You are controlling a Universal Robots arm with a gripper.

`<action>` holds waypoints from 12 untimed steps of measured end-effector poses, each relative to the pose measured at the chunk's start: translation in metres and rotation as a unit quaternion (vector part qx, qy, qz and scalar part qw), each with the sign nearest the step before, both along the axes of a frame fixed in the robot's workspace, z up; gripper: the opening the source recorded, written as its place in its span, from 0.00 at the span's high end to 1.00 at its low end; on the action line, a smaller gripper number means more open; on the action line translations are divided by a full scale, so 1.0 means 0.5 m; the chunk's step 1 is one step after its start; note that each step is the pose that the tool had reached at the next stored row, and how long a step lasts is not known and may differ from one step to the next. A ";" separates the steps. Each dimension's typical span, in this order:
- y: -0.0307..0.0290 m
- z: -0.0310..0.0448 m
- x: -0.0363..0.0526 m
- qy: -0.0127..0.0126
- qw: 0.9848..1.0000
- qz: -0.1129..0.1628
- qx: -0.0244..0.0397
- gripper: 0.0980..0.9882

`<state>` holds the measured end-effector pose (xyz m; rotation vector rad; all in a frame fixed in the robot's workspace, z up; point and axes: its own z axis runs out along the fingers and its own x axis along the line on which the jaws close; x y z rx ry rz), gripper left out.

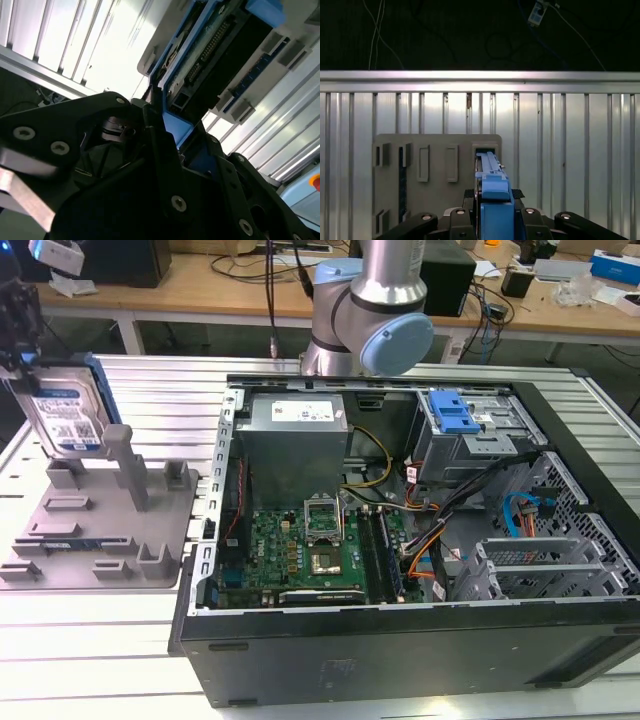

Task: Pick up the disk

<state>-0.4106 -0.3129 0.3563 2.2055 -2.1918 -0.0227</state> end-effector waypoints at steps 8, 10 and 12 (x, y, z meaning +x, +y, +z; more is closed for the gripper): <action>0.000 0.094 0.001 0.000 1.000 0.000 0.000 0.70; 0.000 0.117 0.001 0.000 1.000 0.000 0.000 0.70; 0.000 0.139 0.002 0.000 1.000 0.000 0.000 0.70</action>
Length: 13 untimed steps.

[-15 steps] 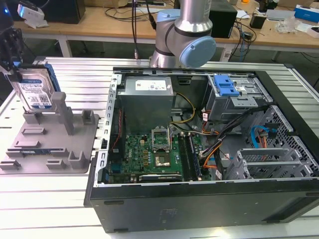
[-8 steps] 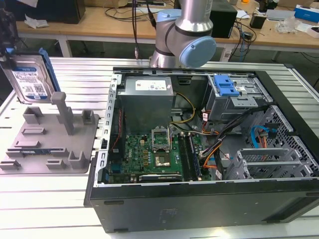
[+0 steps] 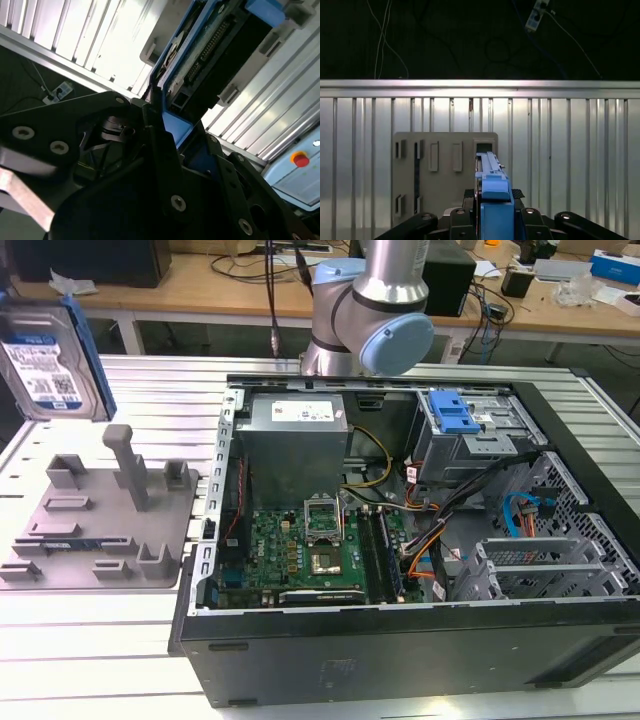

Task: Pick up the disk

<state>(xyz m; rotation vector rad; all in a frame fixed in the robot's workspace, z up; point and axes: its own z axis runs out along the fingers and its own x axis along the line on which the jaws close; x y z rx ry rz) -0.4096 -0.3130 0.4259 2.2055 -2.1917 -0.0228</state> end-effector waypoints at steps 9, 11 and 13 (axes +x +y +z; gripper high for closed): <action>-0.001 0.092 0.003 0.000 1.000 0.000 0.000 0.70; -0.001 0.100 0.004 0.000 1.000 0.000 0.000 0.70; -0.001 0.100 0.004 0.000 1.000 0.000 0.000 0.70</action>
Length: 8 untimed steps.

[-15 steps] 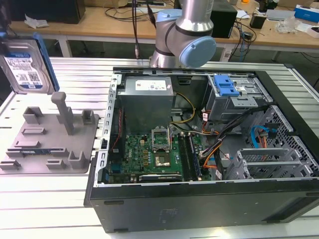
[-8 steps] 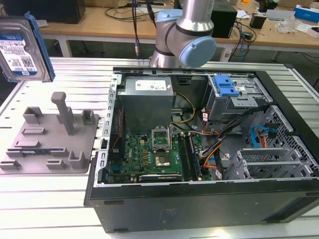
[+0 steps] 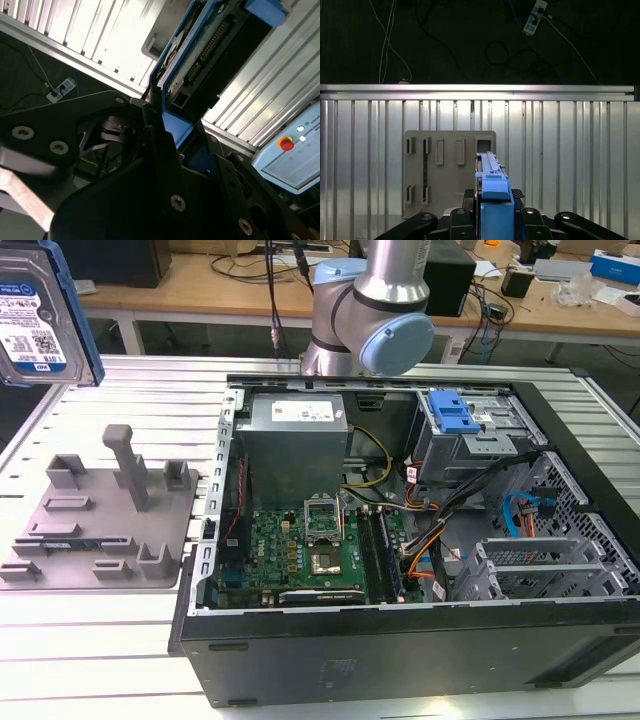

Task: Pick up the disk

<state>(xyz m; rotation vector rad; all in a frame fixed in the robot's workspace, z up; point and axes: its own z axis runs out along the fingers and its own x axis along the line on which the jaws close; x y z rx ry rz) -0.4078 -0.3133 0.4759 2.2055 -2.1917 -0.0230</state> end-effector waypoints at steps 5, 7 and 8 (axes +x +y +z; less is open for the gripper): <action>0.000 0.000 0.000 0.000 1.000 0.000 0.000 0.70; 0.000 0.000 0.000 0.000 1.000 0.000 0.000 0.70; 0.000 0.000 0.000 0.000 1.000 0.000 0.000 0.70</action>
